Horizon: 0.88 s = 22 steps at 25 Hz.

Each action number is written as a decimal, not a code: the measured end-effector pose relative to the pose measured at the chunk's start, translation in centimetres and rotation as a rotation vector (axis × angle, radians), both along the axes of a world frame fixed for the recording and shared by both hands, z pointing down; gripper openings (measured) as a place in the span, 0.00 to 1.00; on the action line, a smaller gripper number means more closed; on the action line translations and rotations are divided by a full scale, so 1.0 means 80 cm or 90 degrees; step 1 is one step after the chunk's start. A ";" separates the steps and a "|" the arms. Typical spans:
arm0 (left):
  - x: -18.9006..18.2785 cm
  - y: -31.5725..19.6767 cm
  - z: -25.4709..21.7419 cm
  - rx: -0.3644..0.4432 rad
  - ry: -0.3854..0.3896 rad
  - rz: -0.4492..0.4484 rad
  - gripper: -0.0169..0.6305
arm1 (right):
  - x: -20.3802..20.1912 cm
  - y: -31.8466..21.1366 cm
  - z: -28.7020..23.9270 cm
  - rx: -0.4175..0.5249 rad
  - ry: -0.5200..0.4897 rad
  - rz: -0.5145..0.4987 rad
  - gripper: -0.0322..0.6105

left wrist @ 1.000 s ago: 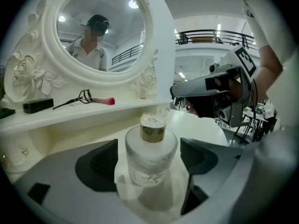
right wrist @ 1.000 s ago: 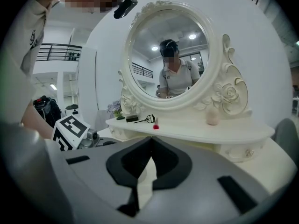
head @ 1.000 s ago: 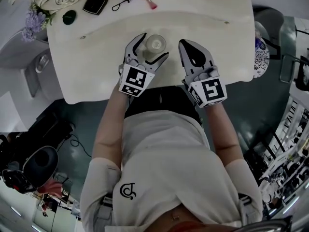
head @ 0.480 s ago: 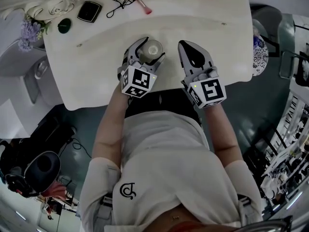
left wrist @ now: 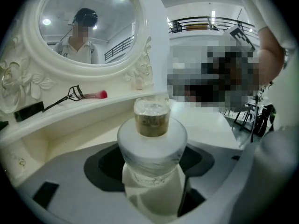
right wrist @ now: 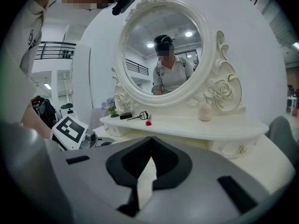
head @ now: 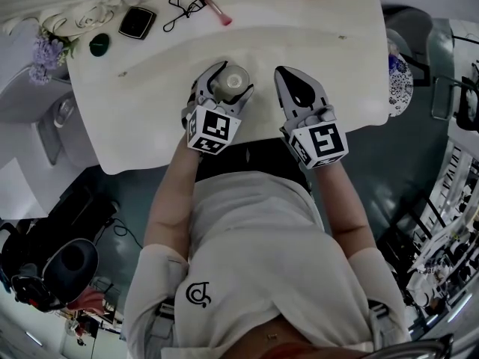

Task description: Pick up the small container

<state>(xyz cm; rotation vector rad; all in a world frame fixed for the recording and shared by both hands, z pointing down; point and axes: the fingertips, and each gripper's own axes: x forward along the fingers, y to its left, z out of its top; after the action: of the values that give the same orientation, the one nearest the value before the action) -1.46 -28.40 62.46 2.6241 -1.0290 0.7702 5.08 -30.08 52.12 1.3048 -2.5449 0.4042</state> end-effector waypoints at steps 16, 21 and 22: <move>-0.040 0.009 -0.119 0.046 0.072 -0.062 0.56 | -0.029 0.012 -0.049 0.057 -0.017 -0.042 0.06; -0.065 0.009 -0.174 0.094 0.072 -0.100 0.56 | -0.049 0.017 -0.078 0.090 -0.017 -0.081 0.06; -0.070 0.009 -0.185 0.102 0.076 -0.109 0.56 | -0.051 0.018 -0.084 0.094 -0.020 -0.085 0.06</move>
<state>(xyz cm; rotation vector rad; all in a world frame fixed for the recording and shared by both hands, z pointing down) -7.08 -27.65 47.66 2.6290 -1.3089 0.5072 1.00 -28.63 45.38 1.1756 -2.7143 0.2148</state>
